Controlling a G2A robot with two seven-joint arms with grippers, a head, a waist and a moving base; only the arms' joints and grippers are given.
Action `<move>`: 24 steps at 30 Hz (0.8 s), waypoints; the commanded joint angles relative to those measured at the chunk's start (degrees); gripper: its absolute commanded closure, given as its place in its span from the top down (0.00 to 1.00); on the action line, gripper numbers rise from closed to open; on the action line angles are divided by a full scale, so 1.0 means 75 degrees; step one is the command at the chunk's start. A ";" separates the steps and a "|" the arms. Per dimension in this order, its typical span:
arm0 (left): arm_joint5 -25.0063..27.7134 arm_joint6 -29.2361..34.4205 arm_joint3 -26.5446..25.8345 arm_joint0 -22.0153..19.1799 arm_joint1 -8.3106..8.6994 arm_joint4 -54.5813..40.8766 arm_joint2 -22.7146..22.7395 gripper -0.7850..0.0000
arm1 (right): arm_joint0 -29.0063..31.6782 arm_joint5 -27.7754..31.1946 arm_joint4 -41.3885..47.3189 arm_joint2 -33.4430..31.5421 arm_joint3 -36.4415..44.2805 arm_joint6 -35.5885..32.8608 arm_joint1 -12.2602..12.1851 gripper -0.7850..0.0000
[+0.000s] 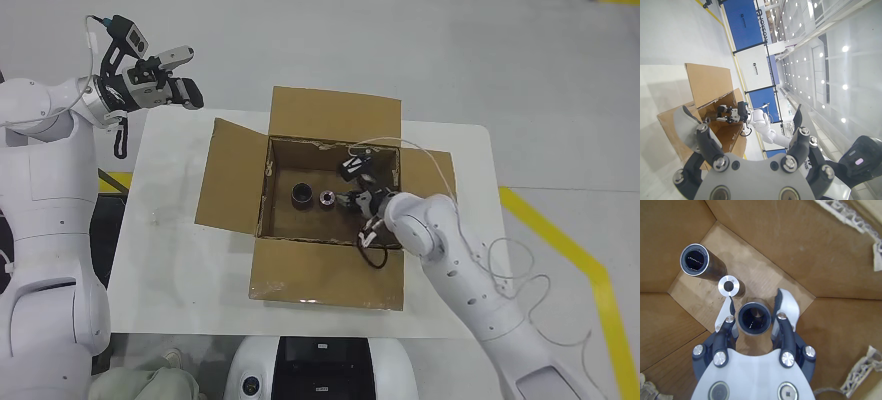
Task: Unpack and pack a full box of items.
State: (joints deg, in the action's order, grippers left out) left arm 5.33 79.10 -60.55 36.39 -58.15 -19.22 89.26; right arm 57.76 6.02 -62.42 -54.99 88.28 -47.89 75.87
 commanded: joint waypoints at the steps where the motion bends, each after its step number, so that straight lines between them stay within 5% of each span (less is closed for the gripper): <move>1: 0.0000 0.0000 0.0000 0.0000 0.0000 0.0000 0.0000 1.00 | 0.0056 0.0008 -0.0001 -0.0054 0.0146 -0.0008 -0.0013 0.60; 14: 0.0000 0.0000 0.0000 0.0000 0.0000 0.0000 0.0000 1.00 | 0.0728 0.0349 0.0818 -0.0712 0.1908 -0.0112 -0.0149 0.56; 24: 0.0000 0.0000 0.0000 0.0000 0.0000 0.0000 0.0000 1.00 | 0.1109 0.0883 0.3502 -0.1605 0.2033 -0.0467 -0.0250 0.61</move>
State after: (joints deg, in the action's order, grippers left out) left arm 5.33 79.10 -60.55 36.39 -58.15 -19.22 89.26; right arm 65.87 12.19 -38.00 -66.06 103.80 -51.05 74.15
